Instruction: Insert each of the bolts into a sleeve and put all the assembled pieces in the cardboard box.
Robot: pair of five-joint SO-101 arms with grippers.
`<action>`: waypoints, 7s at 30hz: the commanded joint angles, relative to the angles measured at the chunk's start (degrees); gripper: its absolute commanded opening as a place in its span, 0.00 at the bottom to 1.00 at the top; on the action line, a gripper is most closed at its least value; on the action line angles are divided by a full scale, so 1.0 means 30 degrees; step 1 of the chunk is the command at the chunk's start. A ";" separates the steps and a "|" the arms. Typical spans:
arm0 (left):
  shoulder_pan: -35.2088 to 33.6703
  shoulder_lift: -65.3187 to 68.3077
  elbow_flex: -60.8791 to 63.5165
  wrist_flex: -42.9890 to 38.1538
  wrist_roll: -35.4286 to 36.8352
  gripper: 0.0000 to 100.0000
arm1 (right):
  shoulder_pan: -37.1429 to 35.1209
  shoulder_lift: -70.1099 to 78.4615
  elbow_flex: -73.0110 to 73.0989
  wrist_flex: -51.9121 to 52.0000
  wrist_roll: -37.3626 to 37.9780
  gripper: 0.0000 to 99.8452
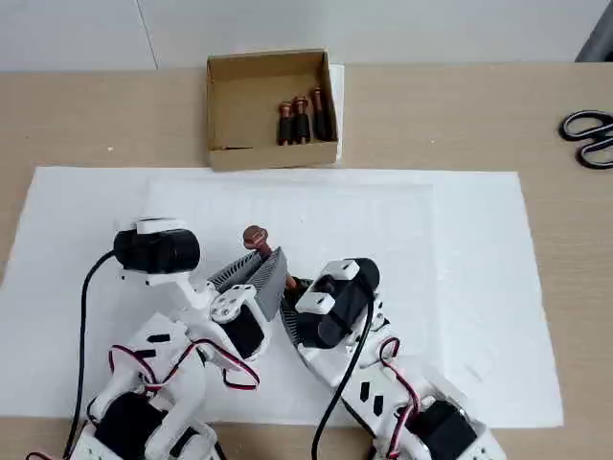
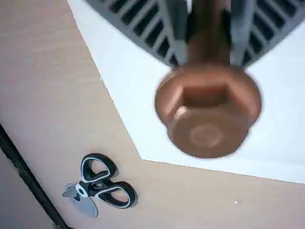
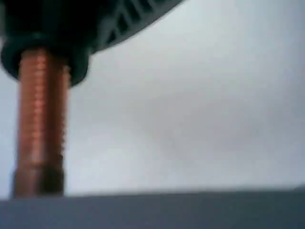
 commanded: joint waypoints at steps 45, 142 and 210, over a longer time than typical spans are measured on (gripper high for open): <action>0.3634 -0.0176 0.2418 0.2930 -0.3868 0.19 | -0.0425 -0.0249 -0.1201 -0.0454 -0.0088 0.00; -0.9817 -0.0205 0.8982 -0.4689 -0.7326 0.01 | 0.8923 3.9751 -3.1707 -0.9568 -0.3399 0.00; -0.9905 -0.0205 0.8923 -0.4190 -0.7736 0.01 | 0.8982 5.3758 -5.9341 0.5231 -0.3927 0.00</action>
